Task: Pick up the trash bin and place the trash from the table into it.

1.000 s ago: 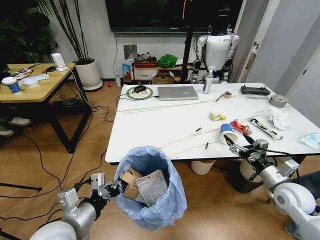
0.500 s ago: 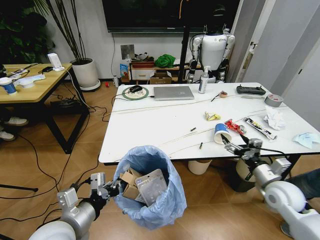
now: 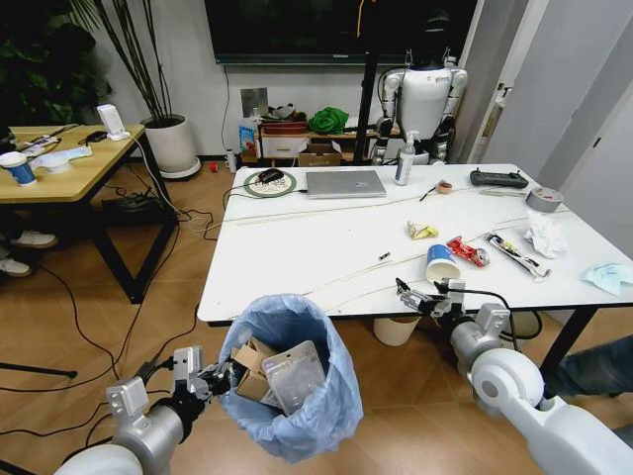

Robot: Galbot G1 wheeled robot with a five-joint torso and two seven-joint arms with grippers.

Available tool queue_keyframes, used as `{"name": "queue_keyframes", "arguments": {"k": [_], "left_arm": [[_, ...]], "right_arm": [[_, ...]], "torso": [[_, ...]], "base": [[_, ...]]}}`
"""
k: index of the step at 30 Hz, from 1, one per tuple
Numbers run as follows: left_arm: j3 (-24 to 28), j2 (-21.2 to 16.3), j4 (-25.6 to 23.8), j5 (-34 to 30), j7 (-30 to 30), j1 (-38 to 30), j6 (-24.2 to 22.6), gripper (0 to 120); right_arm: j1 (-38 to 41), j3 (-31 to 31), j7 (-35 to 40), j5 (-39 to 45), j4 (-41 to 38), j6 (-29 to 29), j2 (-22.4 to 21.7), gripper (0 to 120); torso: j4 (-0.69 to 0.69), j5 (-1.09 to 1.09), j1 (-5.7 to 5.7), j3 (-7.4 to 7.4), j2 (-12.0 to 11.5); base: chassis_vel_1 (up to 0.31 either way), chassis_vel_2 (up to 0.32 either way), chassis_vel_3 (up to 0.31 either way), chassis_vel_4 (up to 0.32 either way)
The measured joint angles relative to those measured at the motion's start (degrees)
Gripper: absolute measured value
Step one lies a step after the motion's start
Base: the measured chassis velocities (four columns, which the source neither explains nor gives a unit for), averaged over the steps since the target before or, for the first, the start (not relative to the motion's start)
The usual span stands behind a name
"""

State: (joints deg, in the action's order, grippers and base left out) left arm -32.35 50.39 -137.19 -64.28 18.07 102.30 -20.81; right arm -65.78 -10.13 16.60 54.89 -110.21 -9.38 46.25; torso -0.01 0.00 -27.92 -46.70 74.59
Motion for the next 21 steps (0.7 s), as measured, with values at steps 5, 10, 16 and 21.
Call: {"name": "queue_keyframes", "arguments": {"k": [5,10,16,21], "left_arm": [[0.09,-0.36,0.19,-0.25,0.13,-0.18,-0.01,0],[0.5,-1.38,0.6,-0.83,0.24,-1.11,-0.04,0],[0.82,-3.21,1.21,-1.93,0.32,-2.14,-0.06,0],[0.83,-3.79,1.54,-2.5,0.33,-2.72,-0.06,0]], "right_arm": [[3.44,3.91,-1.46,-0.33,1.05,-1.84,-1.78,96],[5.94,6.39,-1.51,0.44,1.55,-3.54,-2.56,100],[7.47,8.21,-1.49,0.19,3.8,-4.26,-2.69,100],[8.18,9.26,-1.54,-0.76,5.54,-4.26,-1.83,95]], "torso": [[0.0,0.0,0.0,0.0,0.0],[0.02,0.0,0.0,0.0,0.0],[-0.01,-0.01,0.0,0.0,0.0],[0.0,0.0,0.0,0.0,0.0]], "base": [[0.0,0.0,0.0,0.0],[0.0,0.0,0.0,0.0],[0.0,0.0,0.0,0.0],[0.0,0.0,0.0,0.0]]}}
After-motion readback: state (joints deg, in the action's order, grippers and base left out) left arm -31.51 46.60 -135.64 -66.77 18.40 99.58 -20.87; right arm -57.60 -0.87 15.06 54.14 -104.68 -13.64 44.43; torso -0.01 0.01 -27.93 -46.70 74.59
